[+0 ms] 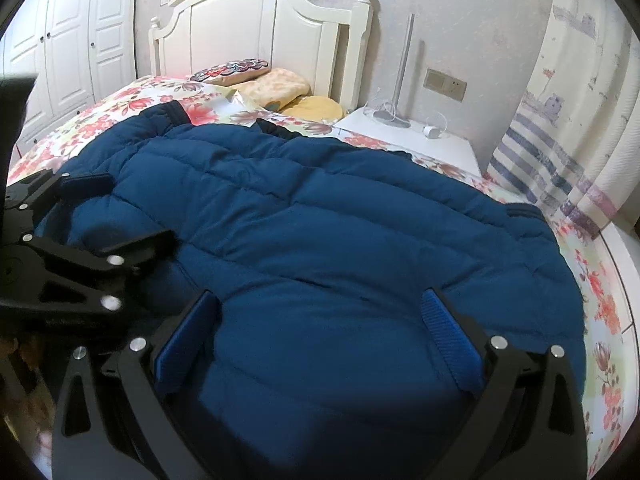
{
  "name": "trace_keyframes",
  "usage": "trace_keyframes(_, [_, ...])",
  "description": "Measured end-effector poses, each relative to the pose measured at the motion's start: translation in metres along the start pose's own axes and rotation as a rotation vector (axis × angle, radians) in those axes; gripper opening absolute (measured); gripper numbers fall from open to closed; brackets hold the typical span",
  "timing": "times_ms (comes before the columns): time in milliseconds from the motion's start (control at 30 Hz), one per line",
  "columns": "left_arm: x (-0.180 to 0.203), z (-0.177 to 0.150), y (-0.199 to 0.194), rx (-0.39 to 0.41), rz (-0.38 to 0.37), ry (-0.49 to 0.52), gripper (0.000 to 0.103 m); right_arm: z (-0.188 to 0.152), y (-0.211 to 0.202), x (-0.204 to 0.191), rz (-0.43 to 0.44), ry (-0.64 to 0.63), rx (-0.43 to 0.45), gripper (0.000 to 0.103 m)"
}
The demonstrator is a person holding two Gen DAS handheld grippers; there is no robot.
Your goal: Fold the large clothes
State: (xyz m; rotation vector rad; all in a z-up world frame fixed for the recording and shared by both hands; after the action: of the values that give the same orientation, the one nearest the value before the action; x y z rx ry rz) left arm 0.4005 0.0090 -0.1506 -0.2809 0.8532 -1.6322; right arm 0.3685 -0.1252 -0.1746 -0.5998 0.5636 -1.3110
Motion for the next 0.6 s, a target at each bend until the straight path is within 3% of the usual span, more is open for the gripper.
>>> trace_keyframes(133, [-0.054,-0.022,-0.015,-0.015,0.125,-0.080,0.099,0.004,-0.023,0.054,-0.062,0.103,0.037,0.101])
trace_keyframes(233, [-0.086,-0.042,-0.013,-0.035,0.063,-0.153,0.099,-0.002,-0.031,0.121,-0.149,0.268,0.053,0.101])
trace_keyframes(300, [-0.091,-0.048,-0.010,-0.033,0.020,-0.166,0.099,-0.015,-0.027,0.155,-0.108,0.389,0.035,0.101])
trace_keyframes(367, [-0.086,-0.047,-0.008,-0.043,0.051,-0.138,0.099,-0.030,-0.020,0.174,0.022,0.515,0.013,0.101])
trace_keyframes(400, [-0.085,-0.046,-0.007,-0.048,0.063,-0.130,0.099,-0.032,-0.018,0.178,0.048,0.545,0.002,0.101])
trace_keyframes(500, [-0.085,-0.045,-0.003,-0.057,0.051,-0.146,0.099,-0.031,-0.017,0.172,0.000,0.502,0.002,0.101])
trace_keyframes(600, [-0.089,-0.048,-0.001,-0.054,0.006,-0.181,0.099,-0.032,-0.016,0.174,0.028,0.524,-0.009,0.101])
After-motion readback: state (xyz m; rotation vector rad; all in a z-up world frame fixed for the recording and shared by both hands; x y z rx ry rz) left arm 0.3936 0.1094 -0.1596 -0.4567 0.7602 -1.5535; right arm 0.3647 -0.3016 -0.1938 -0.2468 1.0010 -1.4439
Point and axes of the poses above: each gripper's, at about its wrist camera, not at the fingertips, and y roughly the way its jaws point, x to its right, z to its top, the point moved 6 cm from there along y, roughly the way its jaws point, and after that the axes turned 12 degrees about y, right-handed, at the moved point
